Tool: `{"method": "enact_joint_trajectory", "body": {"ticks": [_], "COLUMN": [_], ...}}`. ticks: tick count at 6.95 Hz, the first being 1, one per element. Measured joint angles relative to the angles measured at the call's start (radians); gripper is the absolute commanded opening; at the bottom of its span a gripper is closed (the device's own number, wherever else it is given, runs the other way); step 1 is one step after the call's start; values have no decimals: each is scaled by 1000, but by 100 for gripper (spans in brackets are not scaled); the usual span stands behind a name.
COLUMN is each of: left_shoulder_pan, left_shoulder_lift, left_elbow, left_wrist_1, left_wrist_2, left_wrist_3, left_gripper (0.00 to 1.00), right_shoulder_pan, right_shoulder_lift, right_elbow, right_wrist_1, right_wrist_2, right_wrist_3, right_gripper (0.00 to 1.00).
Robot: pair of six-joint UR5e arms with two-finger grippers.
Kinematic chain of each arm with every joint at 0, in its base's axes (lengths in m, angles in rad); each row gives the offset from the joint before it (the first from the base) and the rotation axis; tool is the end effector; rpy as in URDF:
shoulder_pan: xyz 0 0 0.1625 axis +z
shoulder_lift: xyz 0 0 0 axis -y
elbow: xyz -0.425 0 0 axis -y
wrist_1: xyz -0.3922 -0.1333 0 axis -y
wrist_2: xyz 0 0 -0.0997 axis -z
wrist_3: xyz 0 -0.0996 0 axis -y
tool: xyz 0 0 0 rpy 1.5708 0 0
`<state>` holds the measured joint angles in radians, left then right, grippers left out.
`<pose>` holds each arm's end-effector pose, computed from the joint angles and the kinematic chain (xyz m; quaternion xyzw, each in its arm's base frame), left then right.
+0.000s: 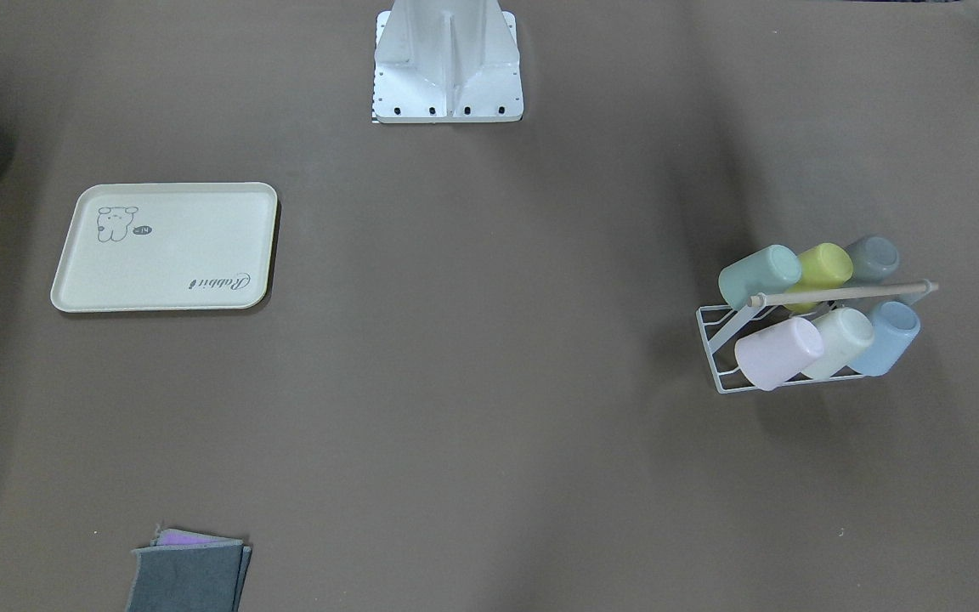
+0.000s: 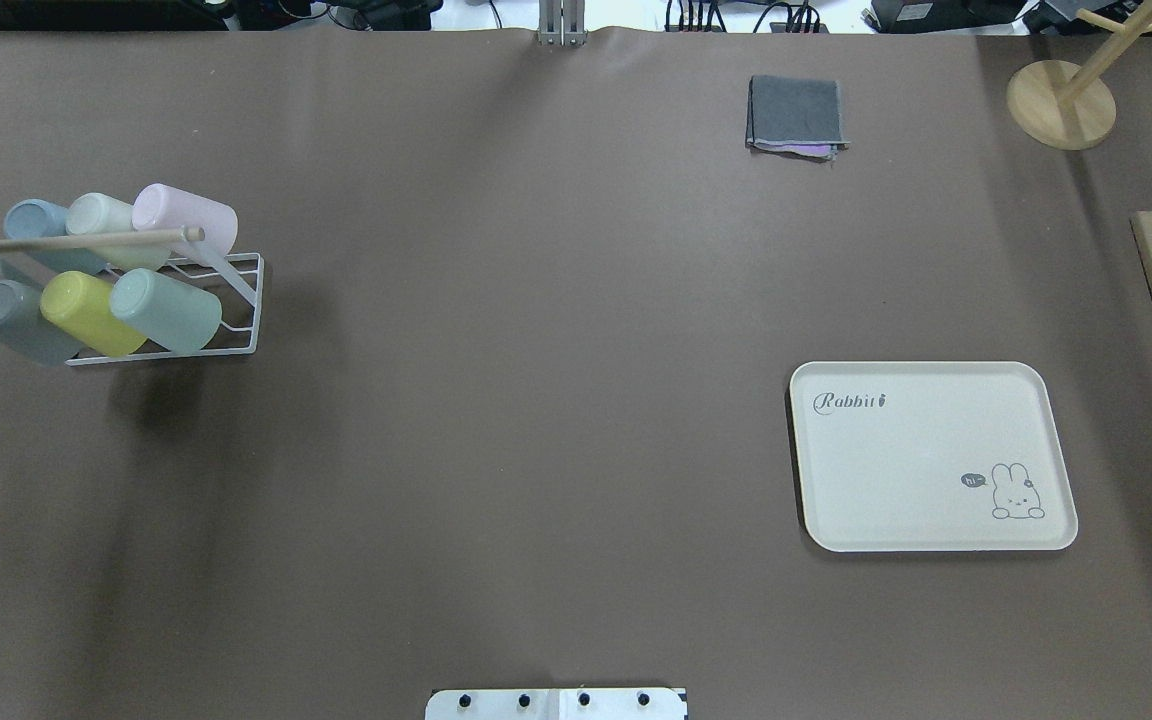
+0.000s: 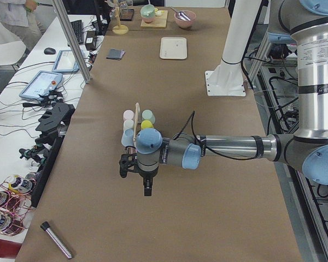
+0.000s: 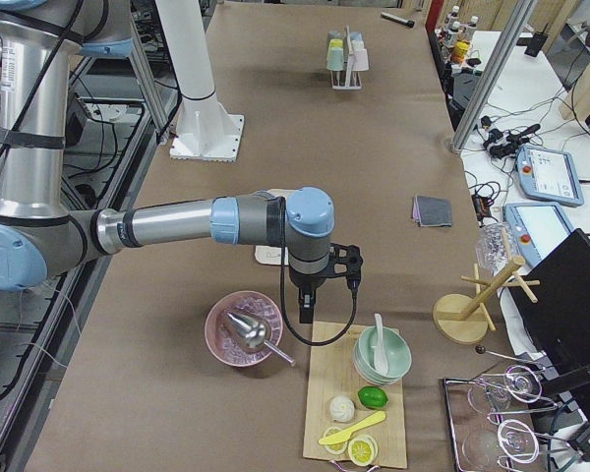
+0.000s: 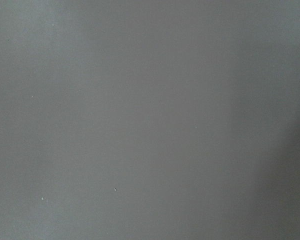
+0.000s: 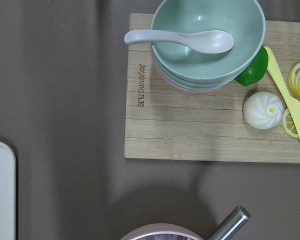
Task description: Pick up and place green cup on tray
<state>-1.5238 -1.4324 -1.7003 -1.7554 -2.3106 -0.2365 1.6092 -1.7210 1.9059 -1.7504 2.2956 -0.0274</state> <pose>-0.0452 -0.4472 0.6419 0.0301 0.3681 -0.0563 0.9276 0.0834 -0.4191 0.5846 0.0141 -0.3542 0.0042 0.9350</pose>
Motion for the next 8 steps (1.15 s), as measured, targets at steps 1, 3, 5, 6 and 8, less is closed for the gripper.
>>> {"method": "enact_joint_trajectory", "body": {"ticks": [1, 3, 5, 6, 8], "left_shoulder_pan": [-1, 0, 0, 3, 28], "left_shoulder_lift": [-2, -6, -8, -9, -5], "left_elbow": [-2, -13, -67, -103, -187], "left_wrist_1": [0, 2, 11, 13, 14], "left_wrist_2": [0, -1, -1, -7, -48], "left_wrist_3": [-3, -5, -6, -10, -52], "left_gripper": [98, 98, 98, 98, 98], "right_shoulder_pan": [0, -4, -42, -62, -105], "right_shoulder_lift": [3, 12, 29, 40, 63], "right_elbow": [0, -2, -4, -5, -6], "right_wrist_1": [0, -1, -1, 0, 9], "right_wrist_2": [-1, -1, -1, 0, 6], "right_wrist_3": [-1, -2, 8, 13, 69], "right_gripper": [100, 100, 99, 99, 99]}}
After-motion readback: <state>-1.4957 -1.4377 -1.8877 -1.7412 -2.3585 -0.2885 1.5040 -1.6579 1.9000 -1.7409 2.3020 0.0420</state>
